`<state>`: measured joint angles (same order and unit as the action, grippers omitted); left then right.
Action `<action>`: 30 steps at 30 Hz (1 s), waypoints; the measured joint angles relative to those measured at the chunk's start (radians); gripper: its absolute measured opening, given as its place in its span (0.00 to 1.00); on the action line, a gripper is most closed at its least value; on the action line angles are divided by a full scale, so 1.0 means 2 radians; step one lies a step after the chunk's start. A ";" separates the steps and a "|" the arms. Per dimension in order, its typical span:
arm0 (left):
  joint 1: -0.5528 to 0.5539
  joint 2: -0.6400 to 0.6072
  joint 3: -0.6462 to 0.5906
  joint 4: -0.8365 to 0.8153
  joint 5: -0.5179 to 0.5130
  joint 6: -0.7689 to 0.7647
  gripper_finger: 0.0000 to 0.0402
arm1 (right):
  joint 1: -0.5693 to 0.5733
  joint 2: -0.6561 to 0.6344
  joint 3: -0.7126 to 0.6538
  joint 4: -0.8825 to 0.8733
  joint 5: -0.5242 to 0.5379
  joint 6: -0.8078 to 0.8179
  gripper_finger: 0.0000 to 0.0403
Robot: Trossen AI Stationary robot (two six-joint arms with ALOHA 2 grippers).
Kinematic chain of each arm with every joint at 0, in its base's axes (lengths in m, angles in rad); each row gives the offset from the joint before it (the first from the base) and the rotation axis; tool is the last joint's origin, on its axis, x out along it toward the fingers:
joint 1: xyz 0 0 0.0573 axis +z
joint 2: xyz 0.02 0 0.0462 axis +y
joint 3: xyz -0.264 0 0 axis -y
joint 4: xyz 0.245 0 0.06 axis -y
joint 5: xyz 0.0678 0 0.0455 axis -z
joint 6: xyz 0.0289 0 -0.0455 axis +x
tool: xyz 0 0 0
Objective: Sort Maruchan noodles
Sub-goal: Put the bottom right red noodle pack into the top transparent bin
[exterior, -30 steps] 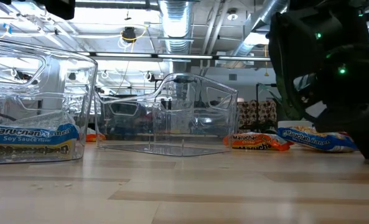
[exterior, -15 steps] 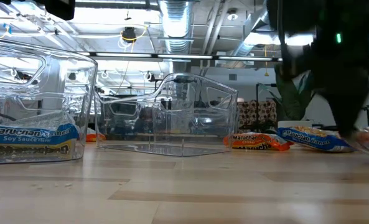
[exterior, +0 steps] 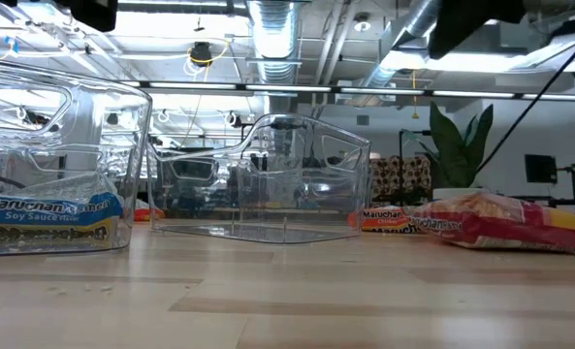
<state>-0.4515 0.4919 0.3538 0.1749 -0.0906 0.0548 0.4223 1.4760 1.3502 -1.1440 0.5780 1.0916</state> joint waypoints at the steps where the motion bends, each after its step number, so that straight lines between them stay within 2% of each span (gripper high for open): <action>1: 0.000 0.000 0.000 0.000 0.000 0.000 0.26 | -0.004 0.000 0.000 0.003 -0.002 0.000 0.02; 4: 0.000 0.000 0.000 0.000 0.000 -0.006 0.26 | -0.016 0.019 0.000 0.009 -0.010 -0.009 0.08; 15: 0.000 0.000 0.000 -0.006 0.000 -0.007 0.26 | -0.075 0.188 -0.001 0.014 -0.049 -0.089 0.47; 19: 0.000 0.000 0.000 -0.006 0.000 -0.007 0.26 | -0.095 0.223 -0.001 0.012 -0.076 -0.120 0.59; 22: 0.000 0.000 0.000 -0.007 0.000 -0.007 0.26 | -0.103 0.231 -0.001 0.012 -0.093 -0.132 0.63; 27: 0.000 0.000 0.000 -0.015 -0.001 -0.008 0.26 | -0.108 0.231 -0.001 0.025 -0.096 -0.139 0.63; 30: 0.000 0.000 0.000 -0.015 -0.001 -0.013 0.26 | -0.112 0.231 -0.001 0.032 -0.126 -0.141 0.63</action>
<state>-0.4515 0.4919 0.3542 0.1448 -0.0921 0.0288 0.1983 1.9373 1.3481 -1.0794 0.3263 0.8099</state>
